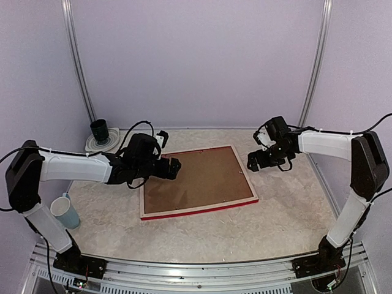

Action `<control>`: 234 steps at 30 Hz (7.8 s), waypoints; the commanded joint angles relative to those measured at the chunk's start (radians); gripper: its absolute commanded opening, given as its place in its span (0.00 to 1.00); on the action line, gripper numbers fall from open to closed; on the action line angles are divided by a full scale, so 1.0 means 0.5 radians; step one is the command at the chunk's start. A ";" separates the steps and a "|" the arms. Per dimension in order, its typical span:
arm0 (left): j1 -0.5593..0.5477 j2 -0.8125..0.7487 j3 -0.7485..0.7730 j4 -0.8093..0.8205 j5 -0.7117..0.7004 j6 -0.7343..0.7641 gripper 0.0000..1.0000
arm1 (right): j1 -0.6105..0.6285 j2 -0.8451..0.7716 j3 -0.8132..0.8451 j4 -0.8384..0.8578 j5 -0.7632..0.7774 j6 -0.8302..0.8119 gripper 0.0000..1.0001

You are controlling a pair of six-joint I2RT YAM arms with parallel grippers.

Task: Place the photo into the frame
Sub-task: Press the fastener onto the backboard, then pick up the photo frame from the center of the board, then pass from the left arm to the right, then pass from the right arm to the left, then turn over the photo frame.

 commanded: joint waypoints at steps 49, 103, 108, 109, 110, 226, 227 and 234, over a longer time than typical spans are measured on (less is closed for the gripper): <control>-0.578 0.947 0.806 -0.644 0.585 1.158 0.22 | -0.263 -0.443 -0.505 0.405 -0.405 0.290 0.96; -0.671 0.577 0.837 -0.712 0.295 1.243 0.00 | -0.370 0.218 -1.273 2.404 -2.223 1.540 0.54; -0.671 0.577 0.831 -0.707 0.278 1.246 0.00 | -0.370 0.215 -1.292 2.454 -2.267 1.562 0.46; -0.670 0.576 0.831 -0.705 0.276 1.244 0.00 | -0.370 0.217 -1.301 2.478 -2.277 1.578 0.43; -0.671 0.576 0.831 -0.706 0.270 1.243 0.00 | -0.370 0.223 -1.315 2.507 -2.286 1.593 0.40; -0.679 0.091 1.067 -0.214 -0.656 1.223 0.02 | -0.489 -1.344 -1.337 1.255 -0.369 0.360 0.99; -0.665 0.072 1.068 -0.210 -0.635 1.202 0.02 | -0.487 -1.315 -1.320 1.232 -0.372 0.362 0.99; -0.598 0.014 1.073 -0.201 -0.537 1.137 0.01 | -0.481 -1.212 -1.304 1.215 -0.374 0.348 0.99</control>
